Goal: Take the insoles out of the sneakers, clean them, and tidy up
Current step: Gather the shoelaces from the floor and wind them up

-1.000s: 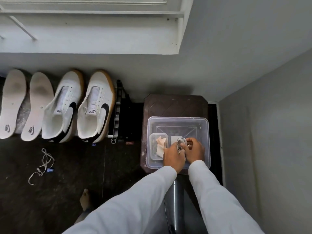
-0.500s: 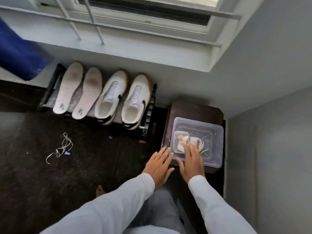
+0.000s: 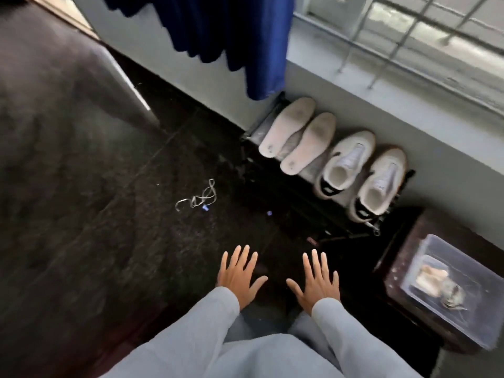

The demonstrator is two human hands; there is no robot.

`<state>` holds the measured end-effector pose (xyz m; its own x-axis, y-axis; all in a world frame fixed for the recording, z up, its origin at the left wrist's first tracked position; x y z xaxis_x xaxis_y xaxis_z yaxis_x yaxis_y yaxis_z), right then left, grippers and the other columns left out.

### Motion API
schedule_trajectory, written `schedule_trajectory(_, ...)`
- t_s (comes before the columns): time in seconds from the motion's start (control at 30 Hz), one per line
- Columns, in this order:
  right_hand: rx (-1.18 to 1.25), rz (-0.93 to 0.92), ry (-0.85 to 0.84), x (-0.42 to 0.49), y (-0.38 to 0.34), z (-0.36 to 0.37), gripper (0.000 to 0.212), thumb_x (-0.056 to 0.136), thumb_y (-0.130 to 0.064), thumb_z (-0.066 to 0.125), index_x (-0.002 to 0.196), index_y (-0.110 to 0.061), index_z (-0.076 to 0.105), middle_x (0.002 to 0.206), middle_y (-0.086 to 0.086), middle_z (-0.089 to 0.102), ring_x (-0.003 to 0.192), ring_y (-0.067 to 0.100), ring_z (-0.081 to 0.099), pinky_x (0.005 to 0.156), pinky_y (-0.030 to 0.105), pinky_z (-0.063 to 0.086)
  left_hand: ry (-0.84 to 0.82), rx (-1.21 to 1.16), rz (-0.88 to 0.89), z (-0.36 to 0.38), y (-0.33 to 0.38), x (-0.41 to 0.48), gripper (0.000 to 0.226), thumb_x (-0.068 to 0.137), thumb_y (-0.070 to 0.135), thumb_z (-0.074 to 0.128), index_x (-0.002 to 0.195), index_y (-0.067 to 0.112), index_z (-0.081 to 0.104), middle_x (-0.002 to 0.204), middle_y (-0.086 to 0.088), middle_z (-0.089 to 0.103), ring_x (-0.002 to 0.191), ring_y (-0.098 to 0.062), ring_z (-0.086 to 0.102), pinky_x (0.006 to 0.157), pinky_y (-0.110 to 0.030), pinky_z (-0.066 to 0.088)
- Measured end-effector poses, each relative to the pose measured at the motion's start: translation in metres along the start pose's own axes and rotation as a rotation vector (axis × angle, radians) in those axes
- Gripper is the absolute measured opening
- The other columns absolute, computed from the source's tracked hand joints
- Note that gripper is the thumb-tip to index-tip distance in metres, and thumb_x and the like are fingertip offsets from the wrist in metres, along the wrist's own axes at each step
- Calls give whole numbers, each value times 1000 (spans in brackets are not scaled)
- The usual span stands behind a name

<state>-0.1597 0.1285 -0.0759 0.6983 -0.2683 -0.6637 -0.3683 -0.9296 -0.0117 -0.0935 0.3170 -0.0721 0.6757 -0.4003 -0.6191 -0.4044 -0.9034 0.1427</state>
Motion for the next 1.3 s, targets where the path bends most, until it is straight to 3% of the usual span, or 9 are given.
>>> schedule_trajectory(0.1,-17,-66,-29,18,-64,-10,98,70,-79,-10,152,-26,-14,159,-3,-24,146,20,-24,121,50,7,20,-97,-138,-4,-77,-7,79,91,67,0,157,26,13,167,-3,3,154,-23,-2,123,-49,-2)
schedule_trajectory(0.23,-18,-141,-34,53,-137,-24,81,91,-71,18,154,-25,-7,162,-1,-16,147,19,-21,121,50,9,55,-264,-308,-5,-162,1,61,102,56,20,155,27,25,166,-1,13,154,-21,8,124,-45,4)
schedule_trajectory(0.6,-120,-389,6,209,-285,-27,77,94,-66,20,152,-26,-10,160,0,-21,143,21,-28,120,51,6,103,-446,-544,32,-317,124,50,102,46,34,144,23,48,155,-4,42,143,-24,38,118,-46,29)
schedule_trajectory(0.73,-143,-466,-52,295,-326,15,78,95,-64,25,153,-26,-9,159,1,-23,144,23,-27,119,52,5,241,-462,-552,64,-368,208,56,93,48,36,124,13,68,130,-14,65,117,-33,64,96,-49,52)
schedule_trajectory(0.8,-160,-500,-57,339,-342,42,77,94,-61,33,154,-23,3,163,5,-8,147,24,-17,118,54,12,233,-464,-570,91,-392,252,44,95,40,50,125,11,67,130,-14,66,116,-33,64,95,-45,51)
schedule_trajectory(0.9,-229,-583,-37,395,-366,79,69,85,-55,44,143,-17,40,153,13,38,144,31,27,99,58,44,206,-483,-595,129,-431,313,43,96,36,56,132,13,61,131,-11,64,118,-31,61,94,-43,50)
schedule_trajectory(0.93,-244,-586,-38,413,-371,93,67,85,-54,41,140,-16,45,150,13,42,142,31,33,97,57,46,194,-483,-609,144,-446,333,43,96,36,55,133,14,59,130,-11,64,117,-31,61,93,-42,50)
schedule_trajectory(1.07,-204,-617,20,493,-383,138,69,87,-49,26,145,-17,42,155,10,34,146,28,25,106,55,39,150,-466,-622,201,-501,415,40,98,34,51,133,15,55,128,-12,62,117,-34,59,93,-47,50)
schedule_trajectory(1.3,-286,-711,-14,604,-362,218,84,63,-42,85,134,-8,53,140,15,54,131,31,49,88,50,53,183,-439,-643,273,-575,517,38,98,23,51,133,7,48,131,-20,50,118,-40,52,87,-55,49)
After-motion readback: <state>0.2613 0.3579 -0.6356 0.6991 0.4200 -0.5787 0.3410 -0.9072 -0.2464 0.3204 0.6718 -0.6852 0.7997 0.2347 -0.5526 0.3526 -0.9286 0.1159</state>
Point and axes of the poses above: each hand's wrist, its own x-axis towards the middle knuckle, its own z-axis out of the palm, y = z × x, the point moved 10 cm from there along x, towards the middle knuckle
